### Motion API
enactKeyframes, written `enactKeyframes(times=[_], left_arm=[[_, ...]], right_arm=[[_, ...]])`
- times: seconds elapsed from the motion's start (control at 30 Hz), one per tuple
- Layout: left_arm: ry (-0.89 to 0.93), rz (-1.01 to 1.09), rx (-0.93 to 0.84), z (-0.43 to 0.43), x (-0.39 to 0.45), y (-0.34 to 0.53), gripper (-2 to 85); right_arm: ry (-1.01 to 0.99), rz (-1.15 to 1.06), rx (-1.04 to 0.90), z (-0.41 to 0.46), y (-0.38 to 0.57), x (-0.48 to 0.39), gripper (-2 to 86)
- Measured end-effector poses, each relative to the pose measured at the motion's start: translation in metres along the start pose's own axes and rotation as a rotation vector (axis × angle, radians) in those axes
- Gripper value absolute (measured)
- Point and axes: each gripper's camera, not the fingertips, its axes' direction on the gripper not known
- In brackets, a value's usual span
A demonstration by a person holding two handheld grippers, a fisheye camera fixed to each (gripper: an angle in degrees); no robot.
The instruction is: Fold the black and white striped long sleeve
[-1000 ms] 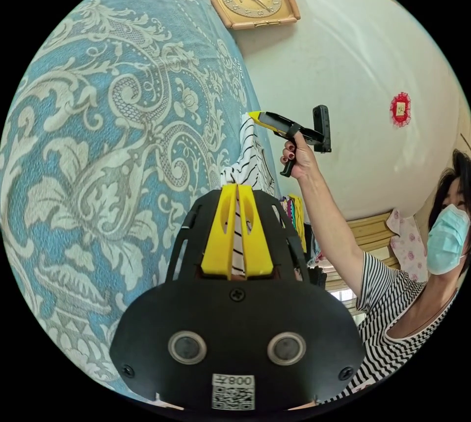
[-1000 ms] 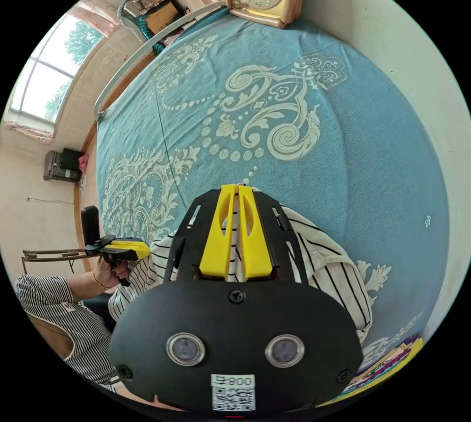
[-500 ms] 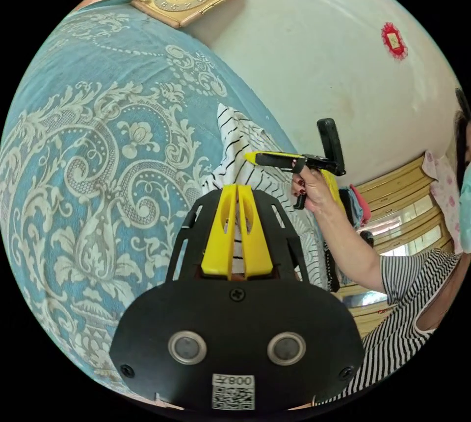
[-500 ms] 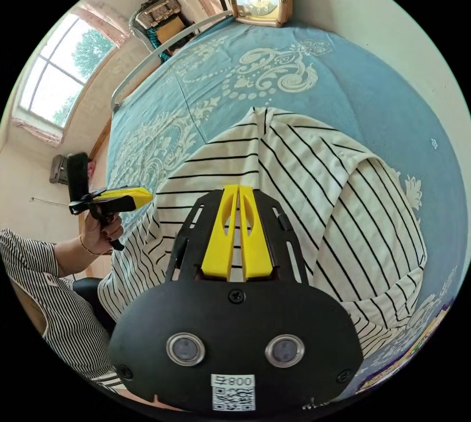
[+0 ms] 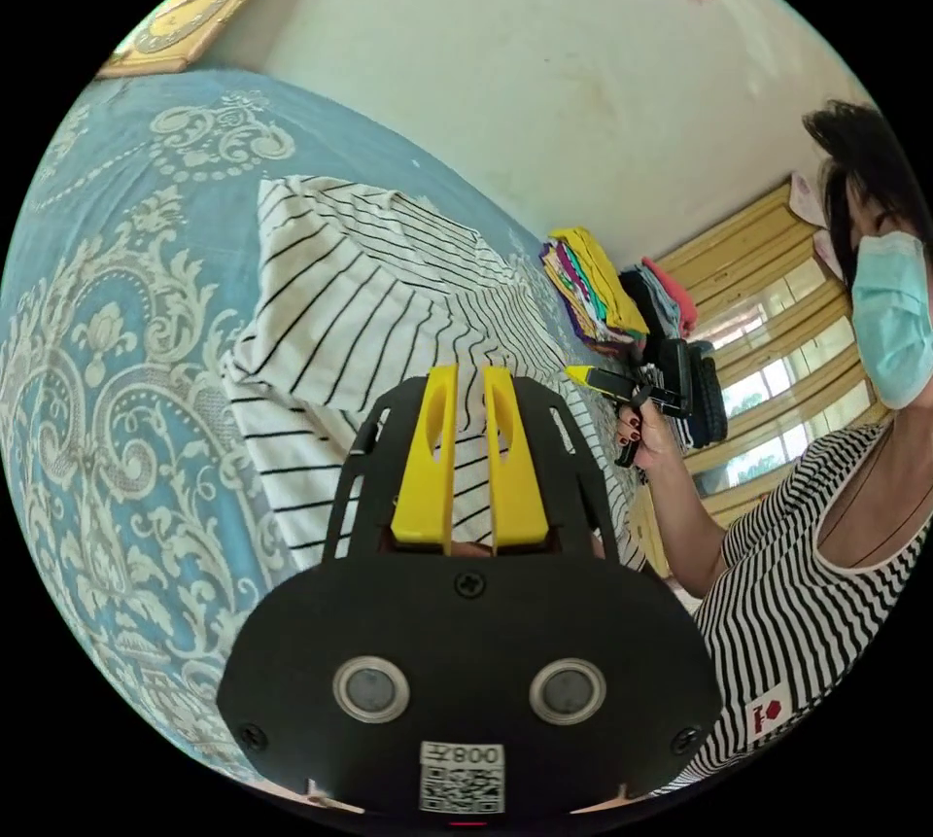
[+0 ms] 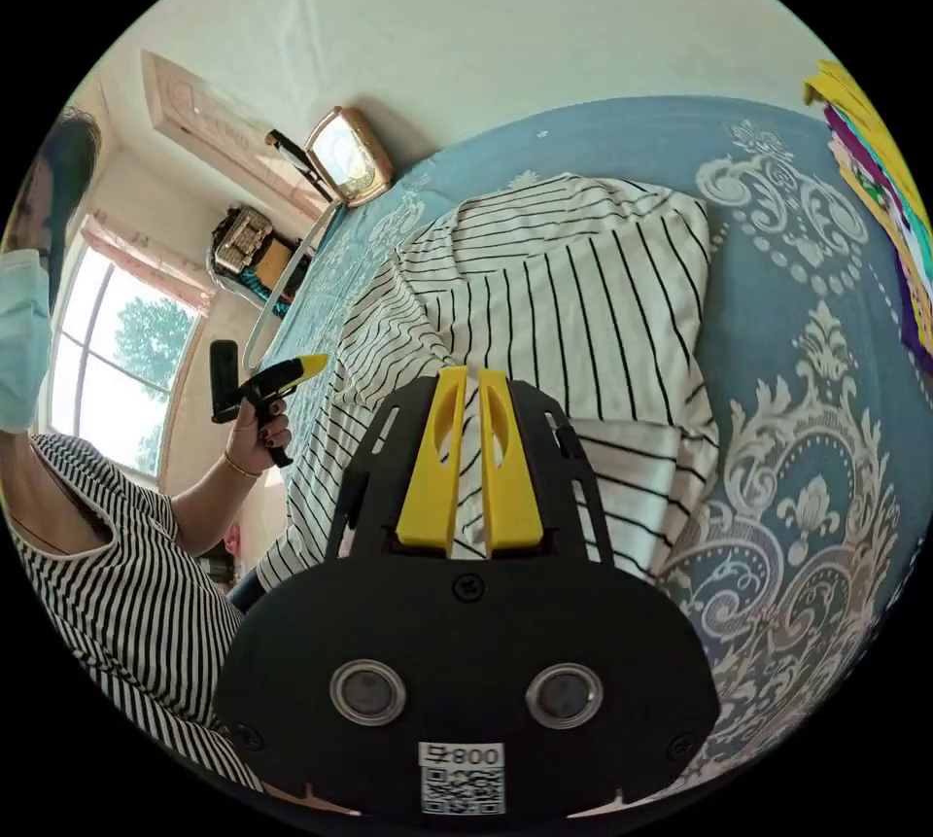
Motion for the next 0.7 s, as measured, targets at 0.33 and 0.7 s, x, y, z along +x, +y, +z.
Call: enactKeyframes(times=[0.33, 0.7], left_arm=[[-0.177, 0.402, -0.288, 0.147, 0.1, -0.097, 7.7], [-0.311, 0.372, -0.451, 0.223, 0.129, -0.123, 1.5]], right_arm=[[0.15, 0.056, -0.019, -0.085, 0.024, 0.011, 8.4], [-0.103, 0.045, -0.138, -0.113, 0.037, 0.002, 6.8]])
